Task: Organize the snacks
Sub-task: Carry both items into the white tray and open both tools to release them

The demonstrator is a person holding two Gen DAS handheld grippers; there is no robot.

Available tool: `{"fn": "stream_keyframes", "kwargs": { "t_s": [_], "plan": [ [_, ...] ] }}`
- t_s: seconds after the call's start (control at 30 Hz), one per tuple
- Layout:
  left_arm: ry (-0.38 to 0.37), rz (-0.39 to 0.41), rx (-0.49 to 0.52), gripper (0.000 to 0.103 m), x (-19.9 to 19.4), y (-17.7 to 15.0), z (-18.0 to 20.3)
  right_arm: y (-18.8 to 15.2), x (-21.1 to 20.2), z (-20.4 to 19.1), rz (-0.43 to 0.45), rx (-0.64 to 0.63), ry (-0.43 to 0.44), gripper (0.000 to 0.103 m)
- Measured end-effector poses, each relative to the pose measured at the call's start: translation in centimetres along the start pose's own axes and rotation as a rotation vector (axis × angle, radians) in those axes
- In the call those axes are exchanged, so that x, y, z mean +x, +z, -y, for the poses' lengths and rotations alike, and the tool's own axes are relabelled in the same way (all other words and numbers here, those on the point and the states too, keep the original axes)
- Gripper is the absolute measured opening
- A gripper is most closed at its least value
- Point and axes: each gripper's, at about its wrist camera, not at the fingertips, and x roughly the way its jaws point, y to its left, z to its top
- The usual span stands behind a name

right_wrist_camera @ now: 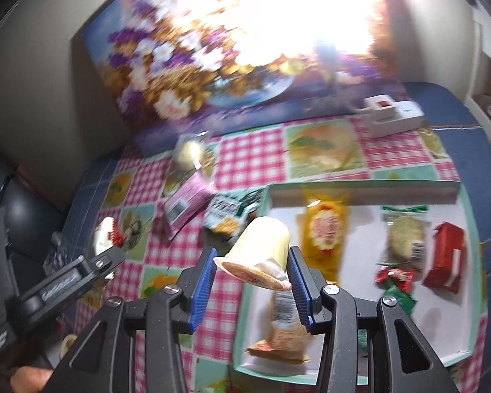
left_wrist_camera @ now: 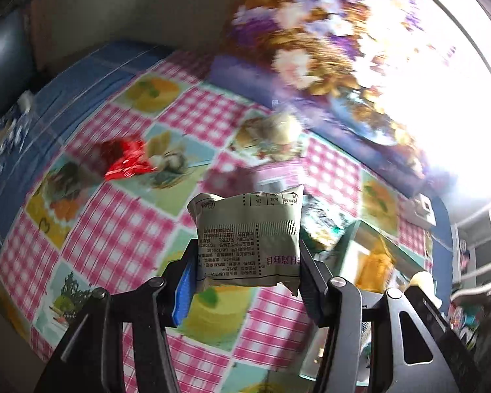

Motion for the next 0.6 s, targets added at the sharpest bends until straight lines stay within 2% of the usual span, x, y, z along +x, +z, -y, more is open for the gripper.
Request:
{"fn": "stream_keyframes", "kwargs": {
  "t_s": [0.2,0.6],
  "plan": [
    [-0.063,-0.01,0.101,0.057,-0.4,-0.9,4.0,0.7,-1.4,3.9,0.043,0.096,-0.058,0.047],
    [-0.121,-0.042,0.378,0.057,-0.6,-5.4,13.3,0.4,-6.1,12.1,0.152,0.294,-0.16,0.047]
  ]
}}
